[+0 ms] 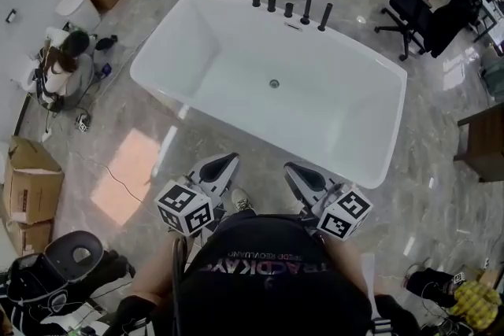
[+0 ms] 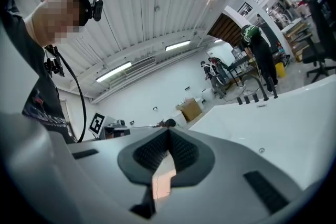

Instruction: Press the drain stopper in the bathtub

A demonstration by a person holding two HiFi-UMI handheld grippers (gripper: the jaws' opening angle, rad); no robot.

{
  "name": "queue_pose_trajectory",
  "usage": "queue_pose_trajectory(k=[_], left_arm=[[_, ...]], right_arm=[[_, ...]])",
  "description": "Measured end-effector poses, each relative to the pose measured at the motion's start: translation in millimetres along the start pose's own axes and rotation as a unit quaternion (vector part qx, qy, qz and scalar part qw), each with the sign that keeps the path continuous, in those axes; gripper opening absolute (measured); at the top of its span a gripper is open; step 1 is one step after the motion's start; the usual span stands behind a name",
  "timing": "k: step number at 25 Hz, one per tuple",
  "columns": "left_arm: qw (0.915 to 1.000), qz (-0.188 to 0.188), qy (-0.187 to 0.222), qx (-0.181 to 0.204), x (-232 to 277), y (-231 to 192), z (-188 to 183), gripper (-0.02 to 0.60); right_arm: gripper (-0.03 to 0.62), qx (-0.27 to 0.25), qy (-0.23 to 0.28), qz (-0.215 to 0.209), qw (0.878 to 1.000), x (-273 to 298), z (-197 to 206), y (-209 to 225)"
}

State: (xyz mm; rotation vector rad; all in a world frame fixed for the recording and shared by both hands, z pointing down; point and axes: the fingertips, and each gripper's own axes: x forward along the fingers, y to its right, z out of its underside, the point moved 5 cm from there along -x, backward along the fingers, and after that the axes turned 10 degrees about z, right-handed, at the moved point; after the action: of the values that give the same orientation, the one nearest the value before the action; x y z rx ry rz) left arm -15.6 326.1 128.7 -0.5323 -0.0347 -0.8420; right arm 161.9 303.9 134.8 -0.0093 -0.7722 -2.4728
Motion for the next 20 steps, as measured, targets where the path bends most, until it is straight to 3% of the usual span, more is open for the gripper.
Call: queue_pose_trajectory(k=[9, 16, 20], left_arm=[[0.9995, 0.026, -0.016, -0.011, -13.1, -34.4, -0.3, 0.008], [0.9986, 0.042, -0.021, -0.022, 8.9, -35.7, -1.7, 0.008], [0.9989, 0.03, -0.028, -0.022, 13.3, -40.0, -7.0, 0.008]], right_arm=[[0.015, -0.005, 0.007, 0.033, 0.999, 29.0, -1.0, -12.8], [0.015, 0.009, 0.0, 0.062, 0.998, 18.9, -3.5, 5.7], [0.015, 0.023, -0.003, 0.055, 0.998, 29.4, -7.5, 21.4]])
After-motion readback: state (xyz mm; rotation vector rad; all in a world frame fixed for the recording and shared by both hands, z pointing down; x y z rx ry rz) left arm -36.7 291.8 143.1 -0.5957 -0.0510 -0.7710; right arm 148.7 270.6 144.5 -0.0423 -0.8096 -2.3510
